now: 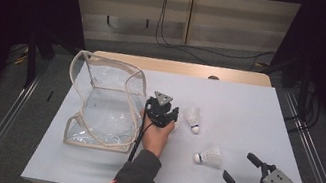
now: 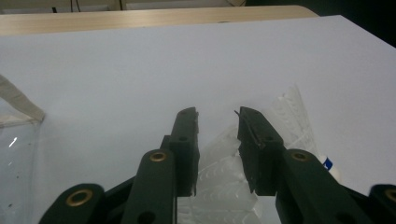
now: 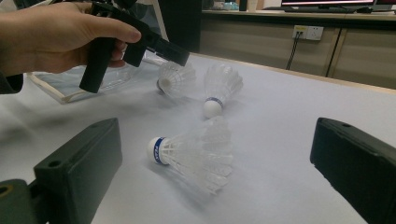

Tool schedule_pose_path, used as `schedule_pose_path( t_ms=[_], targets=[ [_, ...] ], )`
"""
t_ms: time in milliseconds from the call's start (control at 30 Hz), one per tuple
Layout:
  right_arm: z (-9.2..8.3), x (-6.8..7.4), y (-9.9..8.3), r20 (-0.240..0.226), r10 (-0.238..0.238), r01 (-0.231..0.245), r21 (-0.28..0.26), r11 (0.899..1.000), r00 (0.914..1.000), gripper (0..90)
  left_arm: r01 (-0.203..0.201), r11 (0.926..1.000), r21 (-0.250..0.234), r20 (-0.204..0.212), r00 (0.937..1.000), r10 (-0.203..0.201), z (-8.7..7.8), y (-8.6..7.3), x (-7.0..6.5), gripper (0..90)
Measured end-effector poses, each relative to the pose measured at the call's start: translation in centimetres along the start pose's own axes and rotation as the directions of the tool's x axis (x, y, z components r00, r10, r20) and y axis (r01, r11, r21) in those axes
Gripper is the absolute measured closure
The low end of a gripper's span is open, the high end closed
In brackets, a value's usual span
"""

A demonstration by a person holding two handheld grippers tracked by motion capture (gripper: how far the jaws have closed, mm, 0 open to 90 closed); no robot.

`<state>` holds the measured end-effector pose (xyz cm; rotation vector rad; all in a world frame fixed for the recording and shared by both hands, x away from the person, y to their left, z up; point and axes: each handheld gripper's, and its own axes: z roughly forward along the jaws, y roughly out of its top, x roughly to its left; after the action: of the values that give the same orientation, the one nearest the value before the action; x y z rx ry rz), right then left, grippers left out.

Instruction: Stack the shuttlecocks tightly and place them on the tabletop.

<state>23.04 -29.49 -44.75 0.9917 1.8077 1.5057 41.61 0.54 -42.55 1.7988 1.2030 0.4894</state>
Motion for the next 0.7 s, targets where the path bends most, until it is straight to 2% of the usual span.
schedule_pose_path(
  t_ms=[67, 267, 333, 400, 500, 700],
  targets=[
    [0.0, 0.0, 0.0, -0.001, 0.001, -0.001, 0.0, 1.0, 1.0, 1.7, 0.003, 1.0, 0.003, -0.01, 0.9999, -0.003, 0.2, 0.1, 0.0, 68.6],
    [0.0, 0.0, 0.0, -0.002, 0.004, -0.004, 0.001, 1.0, 1.0, 1.7, -0.005, 0.9998, 0.018, -0.004, 1.0, 0.005, 0.8, 0.9, -0.1, 68.3],
    [0.0, 0.0, 0.0, -0.002, 0.001, -0.001, 0.004, 1.0, 1.0, 1.7, 0.012, 0.9998, 0.017, -0.014, 0.9998, -0.011, 0.9, 0.9, 0.0, 68.1],
    [0.0, 0.0, 0.0, -0.004, 0.0, 0.0, 0.005, 1.0, 1.0, 1.7, 0.009, 0.9998, 0.018, -0.015, 0.9998, -0.009, 1.1, 0.8, 0.0, 68.0],
    [0.0, 0.0, -0.1, -0.007, 0.001, -0.001, 0.006, 1.0, 1.0, 1.7, 0.017, 0.9996, 0.021, -0.001, 0.9998, -0.017, 1.3, 0.8, 0.0, 67.5],
    [0.0, 0.0, -0.1, -0.007, 0.002, -0.002, 0.008, 1.0, 1.0, 1.7, 0.006, 0.9995, 0.031, 0.009, 0.9999, -0.007, 1.3, 0.7, -0.1, 67.0]
  ],
)
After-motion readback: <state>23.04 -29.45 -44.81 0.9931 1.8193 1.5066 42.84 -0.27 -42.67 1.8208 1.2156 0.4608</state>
